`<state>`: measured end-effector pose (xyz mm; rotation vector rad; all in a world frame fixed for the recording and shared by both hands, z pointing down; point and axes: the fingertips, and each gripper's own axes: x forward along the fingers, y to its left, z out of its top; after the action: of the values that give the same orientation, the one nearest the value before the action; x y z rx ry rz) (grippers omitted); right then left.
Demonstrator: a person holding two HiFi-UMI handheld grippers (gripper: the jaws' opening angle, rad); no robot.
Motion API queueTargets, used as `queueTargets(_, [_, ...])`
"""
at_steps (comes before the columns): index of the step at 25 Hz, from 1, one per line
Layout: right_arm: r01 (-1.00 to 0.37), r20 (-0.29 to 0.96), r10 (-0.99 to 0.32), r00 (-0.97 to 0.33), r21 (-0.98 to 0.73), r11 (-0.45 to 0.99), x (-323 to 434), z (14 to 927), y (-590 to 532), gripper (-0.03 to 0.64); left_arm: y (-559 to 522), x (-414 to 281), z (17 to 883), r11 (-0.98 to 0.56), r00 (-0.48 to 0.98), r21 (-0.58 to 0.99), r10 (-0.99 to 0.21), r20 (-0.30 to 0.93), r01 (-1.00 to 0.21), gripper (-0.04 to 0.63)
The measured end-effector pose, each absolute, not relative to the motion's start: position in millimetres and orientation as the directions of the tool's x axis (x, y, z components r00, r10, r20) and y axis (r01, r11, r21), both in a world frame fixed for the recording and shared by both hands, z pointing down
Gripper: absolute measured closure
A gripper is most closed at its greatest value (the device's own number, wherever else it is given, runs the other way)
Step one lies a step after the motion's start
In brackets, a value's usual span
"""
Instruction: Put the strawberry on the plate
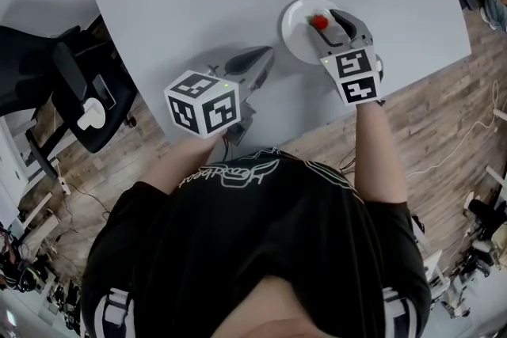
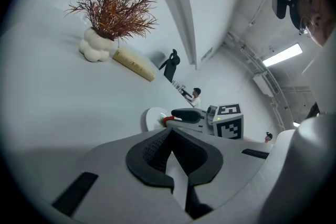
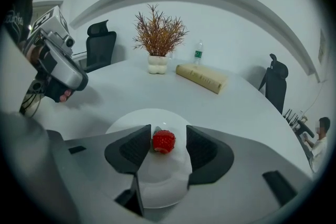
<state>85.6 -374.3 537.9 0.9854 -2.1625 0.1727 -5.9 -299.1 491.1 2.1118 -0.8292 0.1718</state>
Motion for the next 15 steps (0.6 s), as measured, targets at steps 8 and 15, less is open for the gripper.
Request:
queueTargets(8, [-0.711, 0.592, -0.630, -0.503, 0.131, 0.691, 79, 496, -343, 0.420, -294, 0, 473, -0.461, 0.785, 0.657, -0.504, 0.359, -0.597, 0.589])
queueTargets(15, [-0.711, 0.495, -0.671, -0.551, 0.142, 0.689, 81, 436, -285, 0.417, -270, 11, 444, -0.503, 0.792, 0.634, -0.521, 0.319, -0.587, 0.589])
